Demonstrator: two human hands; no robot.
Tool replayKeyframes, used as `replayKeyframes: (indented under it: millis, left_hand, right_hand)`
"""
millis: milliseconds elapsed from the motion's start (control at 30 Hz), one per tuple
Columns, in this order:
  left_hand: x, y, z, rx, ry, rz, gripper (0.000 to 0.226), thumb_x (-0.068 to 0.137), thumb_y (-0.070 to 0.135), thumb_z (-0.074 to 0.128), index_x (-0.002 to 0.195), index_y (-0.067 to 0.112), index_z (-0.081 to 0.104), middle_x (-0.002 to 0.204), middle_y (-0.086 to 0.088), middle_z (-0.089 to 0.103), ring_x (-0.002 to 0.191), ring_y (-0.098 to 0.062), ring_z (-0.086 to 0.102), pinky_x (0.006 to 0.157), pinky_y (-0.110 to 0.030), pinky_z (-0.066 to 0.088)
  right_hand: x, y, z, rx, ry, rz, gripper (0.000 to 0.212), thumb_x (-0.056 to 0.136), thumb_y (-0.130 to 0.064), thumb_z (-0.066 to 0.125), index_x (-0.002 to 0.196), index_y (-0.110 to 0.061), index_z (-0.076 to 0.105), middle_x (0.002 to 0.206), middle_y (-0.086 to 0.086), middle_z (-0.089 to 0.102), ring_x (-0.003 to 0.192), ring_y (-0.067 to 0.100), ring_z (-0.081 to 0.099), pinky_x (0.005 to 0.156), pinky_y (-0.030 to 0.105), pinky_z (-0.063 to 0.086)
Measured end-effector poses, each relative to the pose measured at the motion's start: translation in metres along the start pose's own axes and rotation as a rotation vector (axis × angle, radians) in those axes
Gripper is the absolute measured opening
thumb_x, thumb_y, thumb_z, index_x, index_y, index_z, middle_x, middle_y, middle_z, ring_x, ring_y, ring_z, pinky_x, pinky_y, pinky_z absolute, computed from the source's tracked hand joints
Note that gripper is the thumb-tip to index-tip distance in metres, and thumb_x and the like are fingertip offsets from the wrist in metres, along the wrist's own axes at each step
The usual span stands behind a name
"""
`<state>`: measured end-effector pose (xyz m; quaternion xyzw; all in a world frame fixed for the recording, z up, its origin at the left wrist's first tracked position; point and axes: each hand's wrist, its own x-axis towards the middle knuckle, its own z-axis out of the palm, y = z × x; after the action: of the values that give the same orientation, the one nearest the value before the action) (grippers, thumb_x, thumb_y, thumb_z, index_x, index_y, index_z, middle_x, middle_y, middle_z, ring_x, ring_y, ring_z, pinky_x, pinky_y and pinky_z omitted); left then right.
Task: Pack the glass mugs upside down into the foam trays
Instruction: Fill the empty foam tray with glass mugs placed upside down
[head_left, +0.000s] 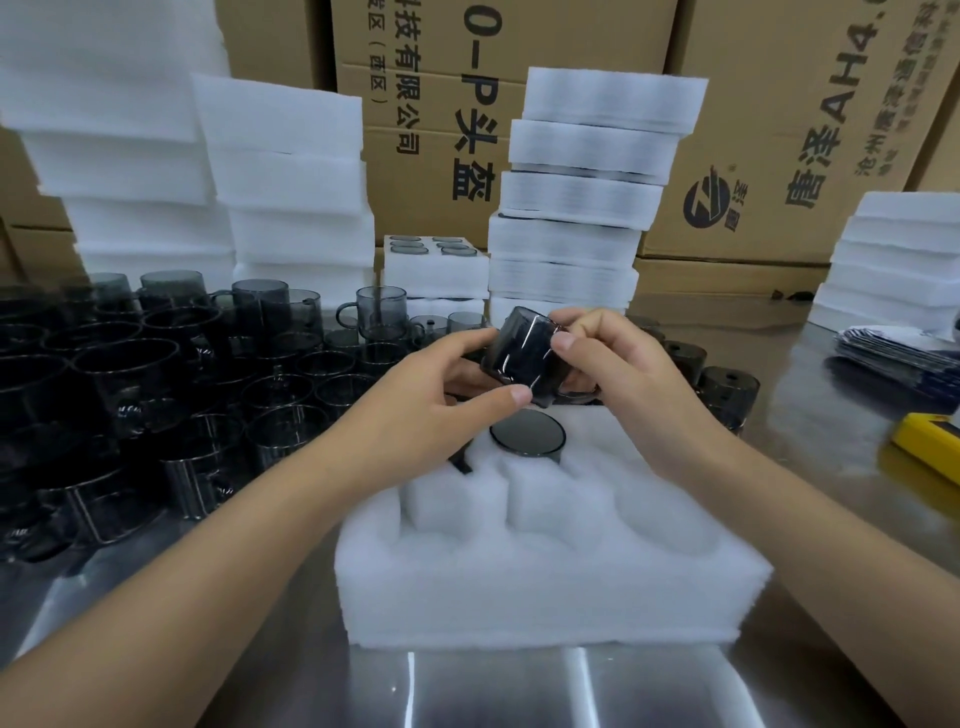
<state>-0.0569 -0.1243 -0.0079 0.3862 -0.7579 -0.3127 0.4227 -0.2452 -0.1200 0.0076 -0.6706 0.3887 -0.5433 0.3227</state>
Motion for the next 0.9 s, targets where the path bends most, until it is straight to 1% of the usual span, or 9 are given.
replayKeyframes:
  millis: [100,200,300,433,500,600,700,800,900]
  left_hand:
    - [-0.001,0.000,-0.001,0.004,0.009,0.004,0.049,0.079,0.036,0.074,0.123,0.042,0.053,0.097,0.017,0.072,0.093,0.003,0.066,0.083,-0.020,0.046]
    - [-0.001,-0.002,-0.002,0.011,0.029,-0.007,0.055,0.072,0.037,0.077,0.121,0.044,0.055,0.098,0.017,0.071,0.094,0.003,0.065,0.086,-0.023,0.049]
    - [-0.001,-0.003,-0.003,0.030,0.035,-0.008,0.054,0.073,0.027,0.081,0.112,0.051,0.053,0.097,0.020,0.070,0.093,0.004,0.065,0.086,-0.024,0.051]
    - [-0.001,-0.005,-0.003,0.064,0.041,-0.008,0.059,0.071,0.016,0.082,0.113,0.046,0.055,0.102,0.016,0.068,0.097,0.000,0.065,0.077,-0.026,0.058]
    - [0.000,-0.005,-0.003,0.068,0.034,-0.005,0.060,0.070,0.011,0.081,0.118,0.038,0.056,0.103,0.016,0.068,0.095,-0.001,0.066,0.079,-0.027,0.057]
    - [0.000,-0.004,-0.003,0.071,0.036,0.004,0.062,0.070,0.007,0.081,0.117,0.038,0.055,0.103,0.020,0.068,0.091,0.002,0.066,0.079,-0.024,0.057]
    - [-0.001,-0.004,-0.003,0.074,0.032,0.016,0.062,0.070,0.006,0.080,0.115,0.041,0.055,0.103,0.020,0.068,0.093,0.002,0.065,0.073,-0.022,0.057]
    - [-0.002,-0.002,-0.003,0.085,0.036,0.041,0.059,0.070,0.010,0.080,0.112,0.044,0.056,0.102,0.023,0.067,0.096,0.005,0.063,0.076,-0.019,0.054]
    - [-0.003,-0.001,-0.003,0.103,0.029,0.059,0.061,0.071,0.011,0.081,0.118,0.042,0.056,0.107,0.022,0.066,0.102,0.003,0.062,0.084,-0.025,0.054]
  right_hand:
    - [0.000,0.001,-0.001,0.018,-0.029,0.025,0.017,0.073,-0.036,0.060,0.064,-0.024,0.052,0.109,-0.015,0.060,0.077,0.006,0.058,0.076,0.025,0.046]
    - [0.000,0.002,-0.002,0.011,-0.060,0.025,0.012,0.073,-0.031,0.060,0.065,-0.025,0.053,0.114,-0.007,0.064,0.082,0.009,0.061,0.084,0.032,0.046]
    - [-0.001,0.002,-0.003,0.038,-0.102,-0.020,0.010,0.073,-0.022,0.061,0.074,-0.019,0.051,0.101,-0.015,0.069,0.089,0.005,0.064,0.080,0.025,0.051]
    - [-0.006,0.001,-0.001,-0.030,-0.157,-0.114,0.030,0.068,-0.015,0.070,0.089,-0.022,0.049,0.109,-0.013,0.065,0.103,0.009,0.060,0.083,0.027,0.052]
    - [-0.008,0.000,0.000,-0.096,-0.176,-0.153,0.041,0.065,-0.018,0.075,0.095,-0.031,0.050,0.111,-0.009,0.062,0.104,0.011,0.059,0.086,0.028,0.050]
    - [-0.009,-0.003,0.001,-0.144,-0.177,-0.179,0.050,0.062,-0.022,0.080,0.100,-0.040,0.052,0.111,-0.001,0.060,0.099,0.011,0.059,0.085,0.027,0.050]
    - [-0.010,-0.004,0.001,-0.204,-0.184,-0.199,0.056,0.061,-0.023,0.081,0.105,-0.037,0.051,0.109,-0.011,0.059,0.098,0.006,0.057,0.084,0.024,0.049]
    - [-0.012,-0.007,0.001,-0.288,-0.196,-0.239,0.058,0.062,-0.025,0.081,0.109,-0.039,0.049,0.109,-0.024,0.055,0.102,0.005,0.053,0.087,0.026,0.049]
    - [-0.013,-0.009,0.000,-0.361,-0.233,-0.282,0.065,0.067,-0.021,0.083,0.119,-0.040,0.048,0.117,-0.017,0.049,0.108,0.003,0.050,0.092,0.021,0.045]
